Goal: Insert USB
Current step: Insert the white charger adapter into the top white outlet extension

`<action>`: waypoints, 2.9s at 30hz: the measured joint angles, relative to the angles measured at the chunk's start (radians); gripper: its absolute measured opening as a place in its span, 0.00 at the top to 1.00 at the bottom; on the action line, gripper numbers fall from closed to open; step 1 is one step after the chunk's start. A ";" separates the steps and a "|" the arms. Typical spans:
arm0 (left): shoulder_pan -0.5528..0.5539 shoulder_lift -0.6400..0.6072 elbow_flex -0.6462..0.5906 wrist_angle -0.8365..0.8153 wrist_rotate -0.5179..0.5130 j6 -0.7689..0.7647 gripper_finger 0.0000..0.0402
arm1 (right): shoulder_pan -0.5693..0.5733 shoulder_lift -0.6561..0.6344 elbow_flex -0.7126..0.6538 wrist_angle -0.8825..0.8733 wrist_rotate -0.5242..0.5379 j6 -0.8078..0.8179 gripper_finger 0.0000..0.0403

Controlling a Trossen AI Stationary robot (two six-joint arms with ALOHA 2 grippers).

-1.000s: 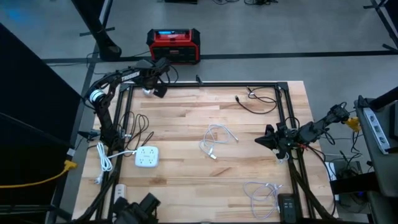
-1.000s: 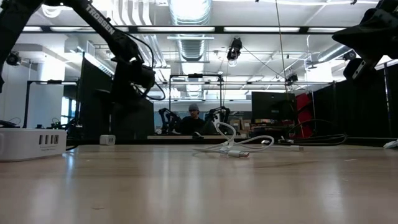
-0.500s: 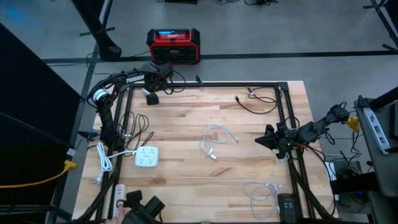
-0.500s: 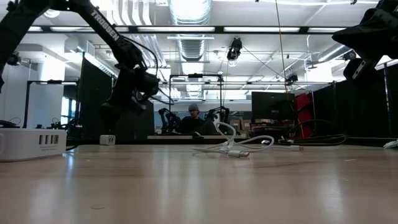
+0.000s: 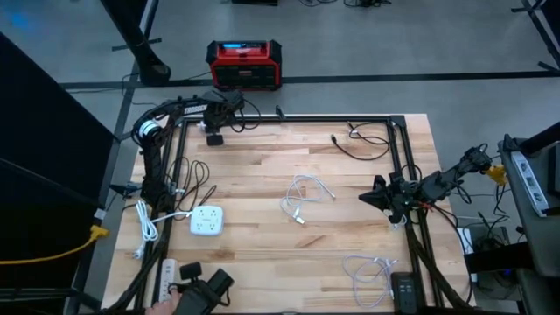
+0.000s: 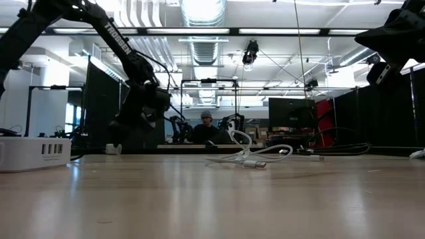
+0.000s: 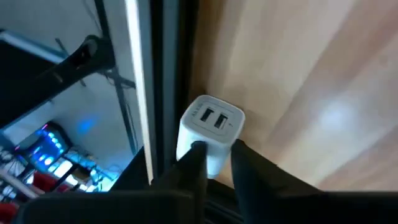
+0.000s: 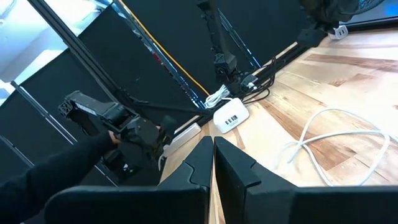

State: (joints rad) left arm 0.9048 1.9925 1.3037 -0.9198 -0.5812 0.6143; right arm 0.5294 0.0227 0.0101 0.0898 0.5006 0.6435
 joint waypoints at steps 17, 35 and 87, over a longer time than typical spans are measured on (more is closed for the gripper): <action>-0.087 -0.053 0.003 -0.097 0.455 -0.235 0.91 | 0.000 0.001 0.001 0.003 0.036 -0.009 1.00; 0.077 -0.108 0.081 -0.219 0.357 -0.706 0.73 | 0.000 0.000 0.001 0.004 0.041 0.011 1.00; -0.061 -0.063 -0.016 -0.097 0.307 -0.256 0.32 | 0.000 0.000 0.000 -0.003 0.051 -0.008 1.00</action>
State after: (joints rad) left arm 0.8441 1.9293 1.2875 -1.0168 -0.2745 0.3578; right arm 0.5296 0.0231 0.0101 0.0869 0.5514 0.6357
